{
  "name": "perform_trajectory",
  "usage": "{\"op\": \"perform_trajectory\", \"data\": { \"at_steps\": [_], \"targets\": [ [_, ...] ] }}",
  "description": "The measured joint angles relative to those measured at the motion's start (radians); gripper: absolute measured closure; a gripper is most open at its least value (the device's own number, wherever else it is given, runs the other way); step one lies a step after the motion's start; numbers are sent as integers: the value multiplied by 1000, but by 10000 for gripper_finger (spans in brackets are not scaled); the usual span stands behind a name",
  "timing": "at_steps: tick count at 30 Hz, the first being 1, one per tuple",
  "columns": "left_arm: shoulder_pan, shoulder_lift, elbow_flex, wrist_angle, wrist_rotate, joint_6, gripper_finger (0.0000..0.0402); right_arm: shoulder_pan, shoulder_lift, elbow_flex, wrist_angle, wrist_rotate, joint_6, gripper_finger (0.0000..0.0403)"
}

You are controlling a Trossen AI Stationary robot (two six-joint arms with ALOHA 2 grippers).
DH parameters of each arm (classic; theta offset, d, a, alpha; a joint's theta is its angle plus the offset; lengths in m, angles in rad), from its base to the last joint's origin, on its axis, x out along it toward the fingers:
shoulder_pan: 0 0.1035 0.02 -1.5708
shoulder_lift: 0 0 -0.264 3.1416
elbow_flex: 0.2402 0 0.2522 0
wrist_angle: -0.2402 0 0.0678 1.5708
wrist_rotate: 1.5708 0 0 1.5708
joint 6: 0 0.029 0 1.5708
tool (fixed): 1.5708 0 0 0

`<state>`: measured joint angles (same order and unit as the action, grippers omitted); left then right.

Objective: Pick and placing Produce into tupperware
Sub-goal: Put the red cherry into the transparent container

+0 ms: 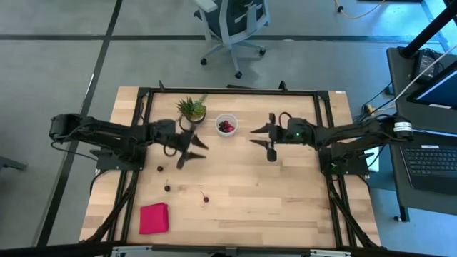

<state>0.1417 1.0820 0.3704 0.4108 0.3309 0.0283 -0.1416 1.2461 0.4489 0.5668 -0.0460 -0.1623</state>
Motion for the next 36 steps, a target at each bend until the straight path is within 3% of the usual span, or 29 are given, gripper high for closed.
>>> {"op": "perform_trajectory", "data": {
  "at_steps": [6, 13, 19, 28, 36],
  "targets": [
    [-254, 91, 172, -266, -232, 24, 228, -19, 0, -30, 36, 0, 1, 242],
    [-430, 233, 311, -401, -265, -21, 228, -18, 1, -31, 1, 0, 53, 242],
    [-491, 364, 352, -404, -282, -62, 228, -17, 1, -31, -74, 0, 114, 242],
    [-518, 537, 367, -408, -200, 90, 228, -17, 1, -31, -152, 0, 163, 242],
    [-513, 568, 367, -399, -190, 114, 228, -17, 1, -31, -152, 0, 188, 242]
  ]
}}
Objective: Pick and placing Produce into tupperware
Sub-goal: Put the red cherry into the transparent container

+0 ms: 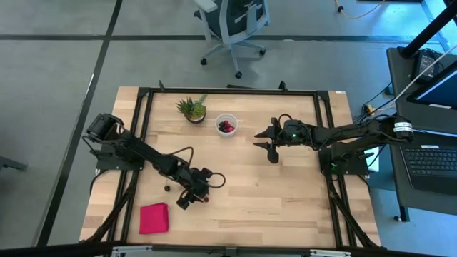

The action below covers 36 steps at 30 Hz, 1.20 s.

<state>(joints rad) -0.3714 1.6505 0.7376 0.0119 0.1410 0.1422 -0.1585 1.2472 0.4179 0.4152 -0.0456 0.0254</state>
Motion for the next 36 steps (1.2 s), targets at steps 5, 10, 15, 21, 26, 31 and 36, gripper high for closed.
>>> {"op": "perform_trajectory", "data": {
  "at_steps": [5, 10, 15, 21, 26, 31, 36],
  "targets": [
    [0, 13, 1, 5, 0, 6, 228, 0, 0, 0, 0, 0, 0, 242],
    [-5, 62, 2, 42, 0, 25, 228, 0, 0, 0, -1, 0, 3, 242],
    [-5, 90, 1, 84, 0, -44, 228, 0, 0, 0, -9, 0, 4, 242],
    [-5, 91, 1, 100, 0, -119, 228, 0, 1, 0, -20, 0, 1, 242],
    [-5, 92, 1, 108, 0, -139, 228, 0, 1, 0, -30, 0, 4, 242],
    [-6, 92, 2, 81, -19, -128, 229, 0, 1, 0, -32, 0, 4, 242],
    [-15, 91, 3, 65, -69, -104, 248, 0, 1, 0, -32, 0, 1, 242]
  ]
}}
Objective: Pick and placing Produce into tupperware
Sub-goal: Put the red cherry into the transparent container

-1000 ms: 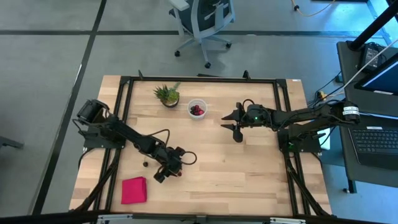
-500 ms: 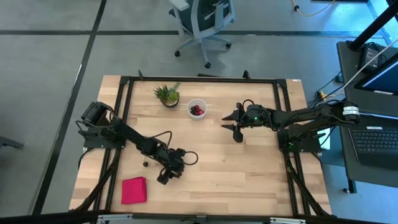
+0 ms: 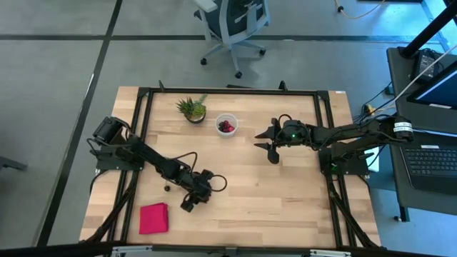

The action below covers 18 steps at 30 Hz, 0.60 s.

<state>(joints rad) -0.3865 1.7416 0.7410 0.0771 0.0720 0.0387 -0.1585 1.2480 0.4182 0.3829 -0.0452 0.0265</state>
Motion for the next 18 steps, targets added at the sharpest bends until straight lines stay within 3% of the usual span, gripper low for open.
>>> {"op": "perform_trajectory", "data": {
  "at_steps": [11, 18],
  "targets": [
    [3, -5, -2, -3, -25, -1, 346, 0, 0, 0, 0, 0, -4, 242],
    [77, -101, -8, -58, -51, 4, 344, 0, 0, 0, 0, 0, -4, 242]
  ]
}}
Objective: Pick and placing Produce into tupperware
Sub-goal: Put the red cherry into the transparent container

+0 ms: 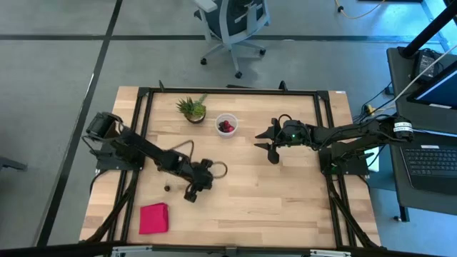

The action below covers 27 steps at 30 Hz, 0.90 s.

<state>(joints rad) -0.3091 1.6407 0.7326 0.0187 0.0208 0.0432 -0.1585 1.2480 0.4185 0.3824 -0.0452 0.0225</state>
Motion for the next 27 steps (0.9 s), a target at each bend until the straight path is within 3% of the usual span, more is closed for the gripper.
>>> {"op": "perform_trajectory", "data": {
  "at_steps": [4, 9, 11, 13, 17, 21, 27],
  "targets": [
    [64, -101, 2, -19, -81, 82, 339, 0, 0, 0, 1, 0, -1, 242],
    [166, -230, 2, 41, -337, 149, 344, 0, 0, 0, 1, 0, -4, 242],
    [220, -276, 2, 76, -390, 151, 344, 0, 0, 0, 1, 0, -4, 242],
    [281, -312, 4, 124, -373, 151, 344, 0, 0, 1, 1, 0, -6, 242],
    [412, -342, 27, 144, -192, 145, 344, 0, 0, 0, 1, 0, -33, 242],
    [516, -318, 117, 66, -88, 135, 350, -2, 0, 1, 3, 0, -59, 242],
    [594, -236, 263, -146, -53, 134, 349, -2, 0, 1, 11, 1, -61, 242]
  ]
}}
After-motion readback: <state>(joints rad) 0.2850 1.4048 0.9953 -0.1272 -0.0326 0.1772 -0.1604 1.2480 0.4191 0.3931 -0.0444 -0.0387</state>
